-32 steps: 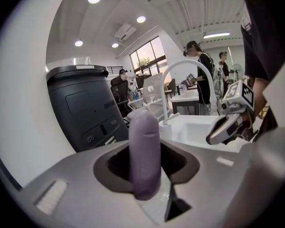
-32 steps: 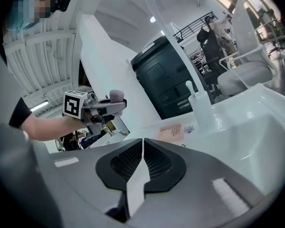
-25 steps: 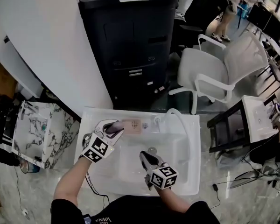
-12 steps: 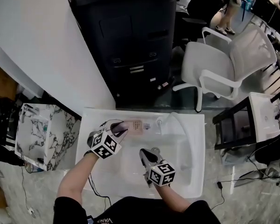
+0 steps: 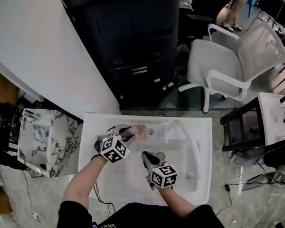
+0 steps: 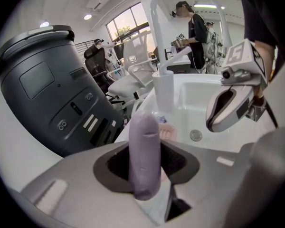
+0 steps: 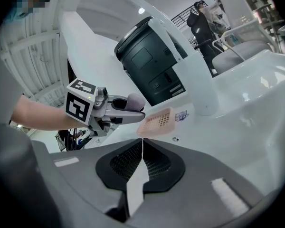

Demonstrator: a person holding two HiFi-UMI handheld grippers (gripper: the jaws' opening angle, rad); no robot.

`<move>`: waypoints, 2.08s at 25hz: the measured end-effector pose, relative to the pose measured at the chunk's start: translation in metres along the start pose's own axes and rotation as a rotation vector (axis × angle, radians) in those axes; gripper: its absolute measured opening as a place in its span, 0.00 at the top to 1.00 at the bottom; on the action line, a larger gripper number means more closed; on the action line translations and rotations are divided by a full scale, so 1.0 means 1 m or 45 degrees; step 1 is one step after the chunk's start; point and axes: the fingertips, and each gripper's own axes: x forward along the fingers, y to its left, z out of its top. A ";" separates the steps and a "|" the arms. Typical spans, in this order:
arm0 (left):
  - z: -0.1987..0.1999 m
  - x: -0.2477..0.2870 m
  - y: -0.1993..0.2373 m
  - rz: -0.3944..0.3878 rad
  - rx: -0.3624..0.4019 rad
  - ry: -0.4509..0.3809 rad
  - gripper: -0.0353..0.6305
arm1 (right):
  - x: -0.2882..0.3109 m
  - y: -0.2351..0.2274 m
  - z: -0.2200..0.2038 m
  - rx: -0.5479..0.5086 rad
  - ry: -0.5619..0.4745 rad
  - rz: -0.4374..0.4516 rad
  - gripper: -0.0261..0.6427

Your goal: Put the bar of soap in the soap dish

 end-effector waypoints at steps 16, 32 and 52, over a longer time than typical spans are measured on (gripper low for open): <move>-0.013 0.035 -0.015 -0.132 0.142 0.153 0.65 | 0.042 -0.009 -0.015 -0.082 0.098 -0.007 0.97; -0.018 0.044 -0.013 -0.167 0.191 0.201 0.65 | 0.065 -0.019 -0.008 -0.072 0.095 -0.010 0.97; -0.008 0.036 -0.002 -0.145 0.132 0.142 0.62 | 0.070 -0.026 -0.002 -0.024 0.066 -0.014 0.97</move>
